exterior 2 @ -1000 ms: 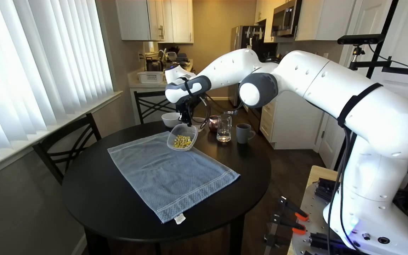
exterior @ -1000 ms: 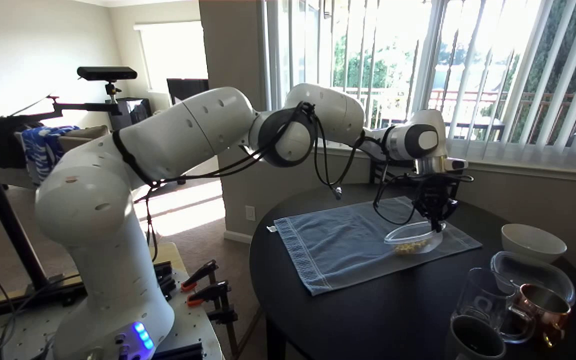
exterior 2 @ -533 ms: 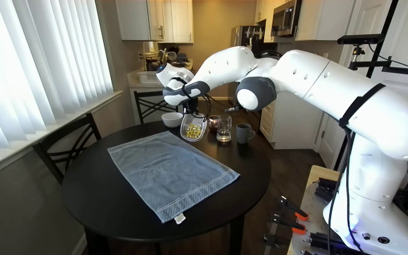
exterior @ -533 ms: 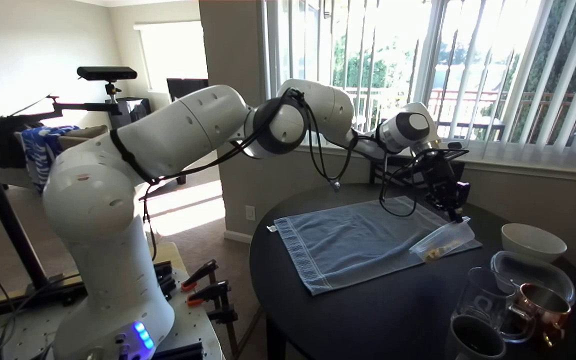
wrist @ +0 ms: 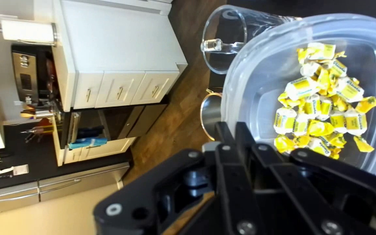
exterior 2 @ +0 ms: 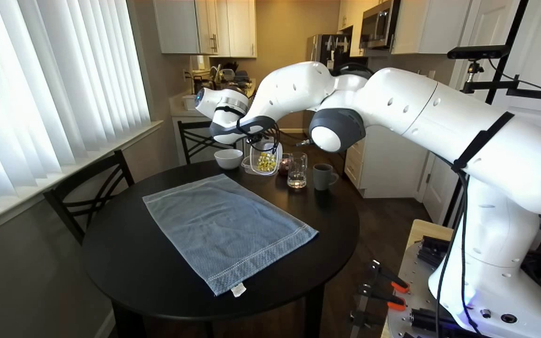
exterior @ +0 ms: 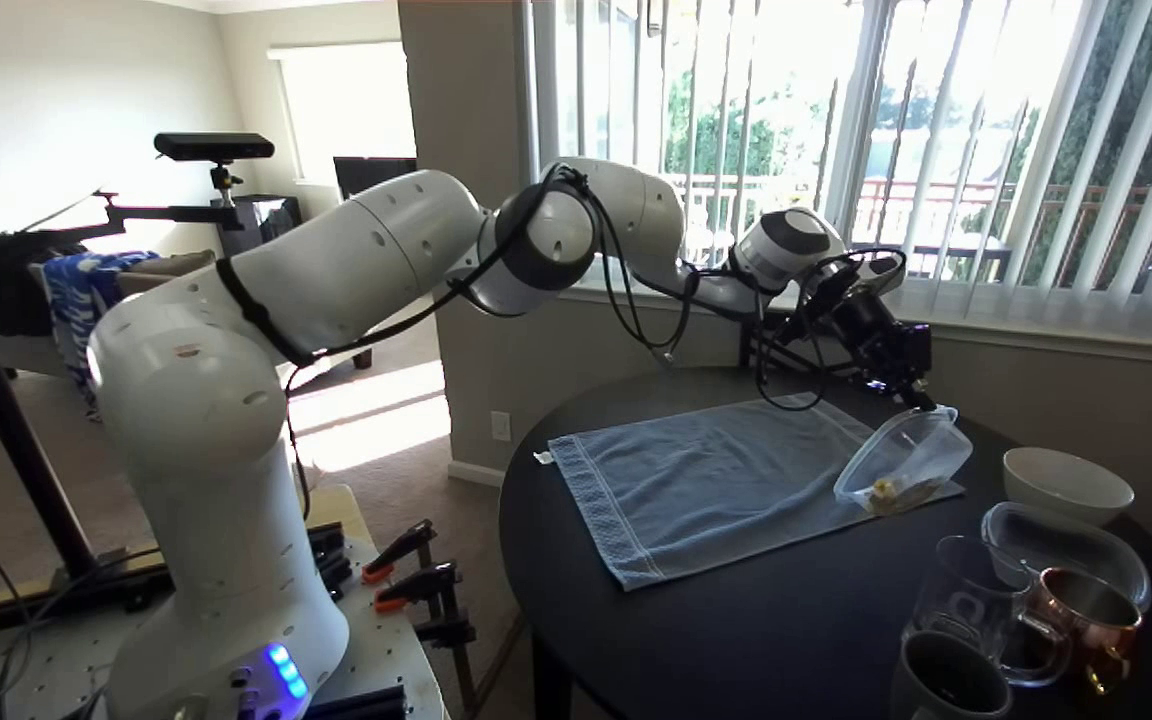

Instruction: Pour the candy out of the bowl and onto the blue towel.

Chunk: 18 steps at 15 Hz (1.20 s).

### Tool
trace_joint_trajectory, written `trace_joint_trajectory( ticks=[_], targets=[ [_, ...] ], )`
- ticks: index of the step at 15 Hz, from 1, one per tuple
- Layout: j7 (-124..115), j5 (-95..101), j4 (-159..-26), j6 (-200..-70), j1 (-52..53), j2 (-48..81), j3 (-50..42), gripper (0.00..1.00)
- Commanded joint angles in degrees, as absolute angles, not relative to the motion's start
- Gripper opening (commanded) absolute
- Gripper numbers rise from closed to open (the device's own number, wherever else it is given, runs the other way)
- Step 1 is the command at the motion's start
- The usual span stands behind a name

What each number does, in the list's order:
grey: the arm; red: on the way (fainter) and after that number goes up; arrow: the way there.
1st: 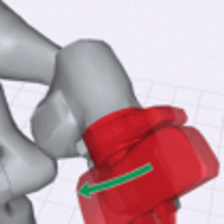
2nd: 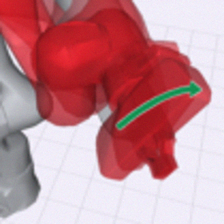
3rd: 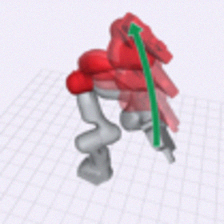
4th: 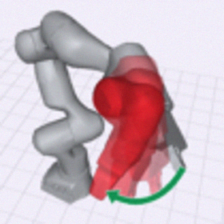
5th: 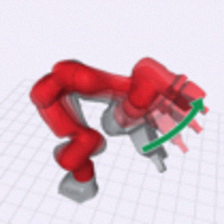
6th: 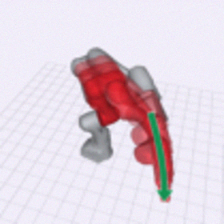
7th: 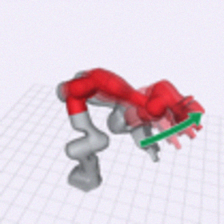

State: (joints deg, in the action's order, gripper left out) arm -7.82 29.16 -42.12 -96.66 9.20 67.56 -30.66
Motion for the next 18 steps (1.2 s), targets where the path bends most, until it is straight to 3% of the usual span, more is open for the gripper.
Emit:
trace_joint_trajectory(
  ticks=[1, 10, 18],
  targets=[
    [-6.3, 32.1, -41.2, -95.0, 10.5, 69.0, -32.4, 0.05],
    [4.4, 31.8, -39.6, -107.9, 12.4, 69.6, -28.7, 0.05],
    [6.6, 31.1, -30.4, -100.8, 13.5, 75.7, -29.3, 0.05]
  ],
)
